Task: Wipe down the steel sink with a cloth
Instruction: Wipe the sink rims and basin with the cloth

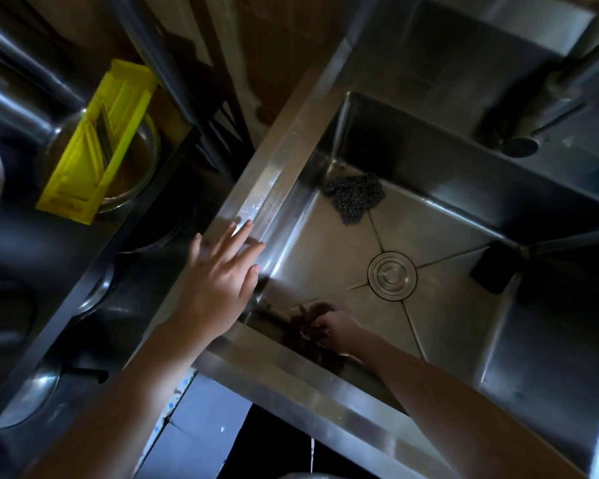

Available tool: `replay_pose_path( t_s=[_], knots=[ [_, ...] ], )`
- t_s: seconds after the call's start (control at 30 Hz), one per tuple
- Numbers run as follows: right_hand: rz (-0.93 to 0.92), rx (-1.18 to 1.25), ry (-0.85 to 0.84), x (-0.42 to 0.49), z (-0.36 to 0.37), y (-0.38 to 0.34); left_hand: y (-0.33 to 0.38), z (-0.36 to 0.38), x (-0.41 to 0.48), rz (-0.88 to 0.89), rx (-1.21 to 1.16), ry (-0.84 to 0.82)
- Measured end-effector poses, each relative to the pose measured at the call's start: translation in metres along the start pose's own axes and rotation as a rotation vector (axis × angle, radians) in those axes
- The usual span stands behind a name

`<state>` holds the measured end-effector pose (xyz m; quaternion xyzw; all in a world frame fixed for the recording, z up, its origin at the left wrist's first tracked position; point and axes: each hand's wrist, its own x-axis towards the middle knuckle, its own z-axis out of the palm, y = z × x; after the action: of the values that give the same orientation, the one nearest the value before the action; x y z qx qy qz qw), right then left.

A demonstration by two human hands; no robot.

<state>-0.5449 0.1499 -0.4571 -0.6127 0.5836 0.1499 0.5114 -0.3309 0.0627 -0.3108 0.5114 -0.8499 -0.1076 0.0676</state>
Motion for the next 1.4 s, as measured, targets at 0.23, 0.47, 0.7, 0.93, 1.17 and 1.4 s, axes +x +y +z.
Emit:
replay_pose_path(
  t_s=[0.23, 0.47, 0.7, 0.93, 1.17, 1.4],
  knots=[
    [0.048, 0.053, 0.041, -0.018, -0.004, -0.007, -0.011, -0.004, -0.021, -0.056, 0.012, -0.028],
    [0.083, 0.257, 0.191, -0.017, -0.013, -0.058, -0.016, -0.013, -0.026, -0.071, -0.023, -0.04],
    [0.147, 0.558, 0.436, 0.006, -0.039, -0.112, -0.026, -0.021, -0.027, -0.082, -0.025, -0.083],
    [0.258, 0.955, 0.631, 0.018, -0.073, -0.121, -0.034, -0.034, -0.025, -0.072, -0.035, -0.084],
    [0.231, 1.091, 0.799, 0.015, -0.116, -0.117, -0.037, -0.046, -0.02, -0.063, -0.018, -0.09],
    [0.137, 1.007, 0.696, -0.011, -0.084, -0.126, -0.032, -0.06, -0.024, -0.079, -0.038, -0.039]
  ],
)
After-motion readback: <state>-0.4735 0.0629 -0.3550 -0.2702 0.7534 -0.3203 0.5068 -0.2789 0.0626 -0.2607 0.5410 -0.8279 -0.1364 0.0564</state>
